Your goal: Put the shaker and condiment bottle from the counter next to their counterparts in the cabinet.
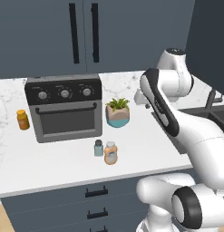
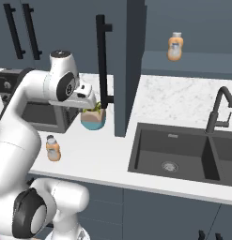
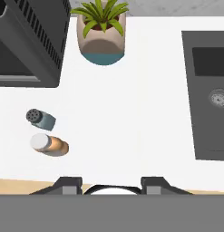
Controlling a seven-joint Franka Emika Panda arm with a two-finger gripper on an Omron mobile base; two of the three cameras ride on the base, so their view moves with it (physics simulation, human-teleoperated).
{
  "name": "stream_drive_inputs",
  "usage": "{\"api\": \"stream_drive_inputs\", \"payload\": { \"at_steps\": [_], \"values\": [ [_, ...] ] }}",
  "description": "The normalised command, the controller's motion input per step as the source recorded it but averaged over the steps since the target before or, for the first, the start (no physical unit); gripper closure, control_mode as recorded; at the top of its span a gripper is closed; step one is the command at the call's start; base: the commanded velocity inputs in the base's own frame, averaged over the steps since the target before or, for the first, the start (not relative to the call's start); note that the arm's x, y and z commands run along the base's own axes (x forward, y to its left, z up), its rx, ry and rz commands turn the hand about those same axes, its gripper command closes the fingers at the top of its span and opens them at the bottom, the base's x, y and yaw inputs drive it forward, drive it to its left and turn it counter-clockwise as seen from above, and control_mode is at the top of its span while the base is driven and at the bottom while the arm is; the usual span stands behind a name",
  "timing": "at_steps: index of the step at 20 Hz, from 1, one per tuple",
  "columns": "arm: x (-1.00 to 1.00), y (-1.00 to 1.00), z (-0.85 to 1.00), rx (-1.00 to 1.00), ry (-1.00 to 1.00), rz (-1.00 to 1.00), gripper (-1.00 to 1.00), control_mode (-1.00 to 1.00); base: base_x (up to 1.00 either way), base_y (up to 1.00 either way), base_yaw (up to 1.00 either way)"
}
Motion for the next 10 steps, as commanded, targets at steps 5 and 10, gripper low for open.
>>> {"api": "stream_drive_inputs", "payload": {
  "at_steps": [5,10],
  "values": [
    [-0.38,0.0,-0.07,0.07,0.0,0.0,-1.0,-1.0,0.0,0.0,0.0],
    [-0.31,0.0,-0.13,0.06,0.02,0.0,-1.0,-1.0,0.0,0.0,0.0]
  ]
}}
